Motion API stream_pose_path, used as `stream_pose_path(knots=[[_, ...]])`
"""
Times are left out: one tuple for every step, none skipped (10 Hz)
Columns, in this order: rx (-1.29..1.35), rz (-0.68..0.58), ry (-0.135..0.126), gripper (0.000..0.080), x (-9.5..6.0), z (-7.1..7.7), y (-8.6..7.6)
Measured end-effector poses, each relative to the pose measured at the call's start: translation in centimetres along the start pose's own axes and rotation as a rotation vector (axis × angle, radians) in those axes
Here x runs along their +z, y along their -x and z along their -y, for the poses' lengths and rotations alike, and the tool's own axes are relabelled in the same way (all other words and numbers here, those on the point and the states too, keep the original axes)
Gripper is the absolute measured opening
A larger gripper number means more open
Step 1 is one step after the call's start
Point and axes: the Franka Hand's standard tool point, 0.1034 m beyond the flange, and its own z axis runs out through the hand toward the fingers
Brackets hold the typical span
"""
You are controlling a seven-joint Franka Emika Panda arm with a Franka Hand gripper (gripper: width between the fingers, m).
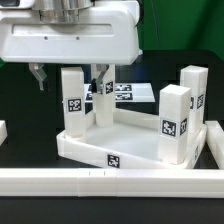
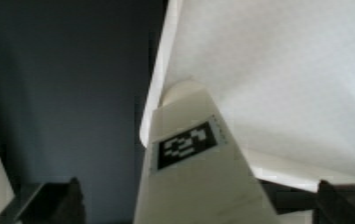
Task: Assemble desk
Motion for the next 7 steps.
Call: stream_pose_path(knots=[[-0.070, 0.002, 0.005, 0.0649, 0.01, -0.04, 0.03], [-0.139, 0.003, 0.005, 0.0649, 0.02, -0.05, 0.05], [-0.187, 0.003, 0.006, 0.0649, 0.02, -0.06, 0.05], [-0.227, 0.004, 0.008, 0.0649, 0.03, -0.03, 0.06], [-0.248, 0.007, 0.012, 0.0515, 0.06, -0.06, 0.08], [-0.242, 0.008, 0.013, 0.0376, 0.11, -0.12, 0.10], [-0.242, 0.008, 0.013, 0.0288, 0.12, -0.14, 0.11]])
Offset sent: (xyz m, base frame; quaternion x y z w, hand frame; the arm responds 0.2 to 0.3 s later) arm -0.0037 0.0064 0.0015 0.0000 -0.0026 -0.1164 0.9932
